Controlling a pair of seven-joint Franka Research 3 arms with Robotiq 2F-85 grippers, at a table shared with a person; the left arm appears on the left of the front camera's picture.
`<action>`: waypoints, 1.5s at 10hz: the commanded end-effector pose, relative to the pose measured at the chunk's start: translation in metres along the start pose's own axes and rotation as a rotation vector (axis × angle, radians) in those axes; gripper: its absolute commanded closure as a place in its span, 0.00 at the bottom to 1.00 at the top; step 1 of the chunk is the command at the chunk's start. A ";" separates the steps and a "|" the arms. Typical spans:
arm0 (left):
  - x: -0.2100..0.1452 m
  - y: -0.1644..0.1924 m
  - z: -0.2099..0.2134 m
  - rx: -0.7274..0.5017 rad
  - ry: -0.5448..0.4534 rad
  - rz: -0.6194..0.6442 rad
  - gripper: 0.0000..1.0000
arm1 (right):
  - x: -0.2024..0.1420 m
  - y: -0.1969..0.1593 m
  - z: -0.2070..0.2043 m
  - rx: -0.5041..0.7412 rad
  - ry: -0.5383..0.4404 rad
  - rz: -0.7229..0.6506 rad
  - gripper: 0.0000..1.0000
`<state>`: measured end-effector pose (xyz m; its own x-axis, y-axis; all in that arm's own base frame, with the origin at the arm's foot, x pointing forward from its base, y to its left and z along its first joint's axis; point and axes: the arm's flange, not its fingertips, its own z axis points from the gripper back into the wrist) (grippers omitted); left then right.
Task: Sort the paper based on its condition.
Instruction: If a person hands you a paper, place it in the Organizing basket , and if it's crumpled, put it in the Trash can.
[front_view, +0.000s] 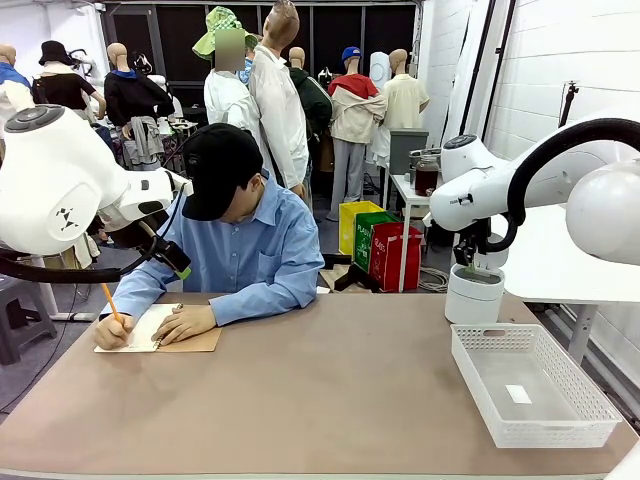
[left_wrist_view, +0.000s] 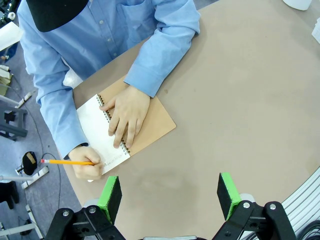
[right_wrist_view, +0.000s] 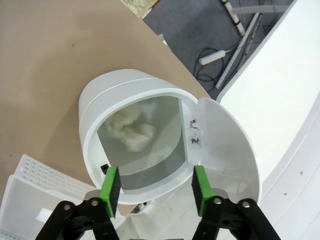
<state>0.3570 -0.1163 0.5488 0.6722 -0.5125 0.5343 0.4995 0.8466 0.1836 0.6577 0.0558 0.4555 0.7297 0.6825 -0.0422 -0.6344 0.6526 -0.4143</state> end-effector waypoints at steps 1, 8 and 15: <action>0.000 0.000 0.000 -0.002 -0.001 0.002 0.00 | 0.004 -0.003 -0.003 -0.019 0.027 -0.033 0.00; 0.000 0.000 0.000 -0.002 -0.001 0.002 0.00 | 0.021 0.015 0.031 0.024 0.126 -0.001 0.00; 0.000 0.000 0.000 -0.002 -0.001 0.002 0.00 | 0.002 0.006 0.016 0.012 0.036 -0.006 0.00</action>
<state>0.3570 -0.1163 0.5488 0.6722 -0.5125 0.5343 0.4995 0.8466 0.1836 0.6524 0.0674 0.4713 0.7468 0.6596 -0.0858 -0.6323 0.6639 -0.3993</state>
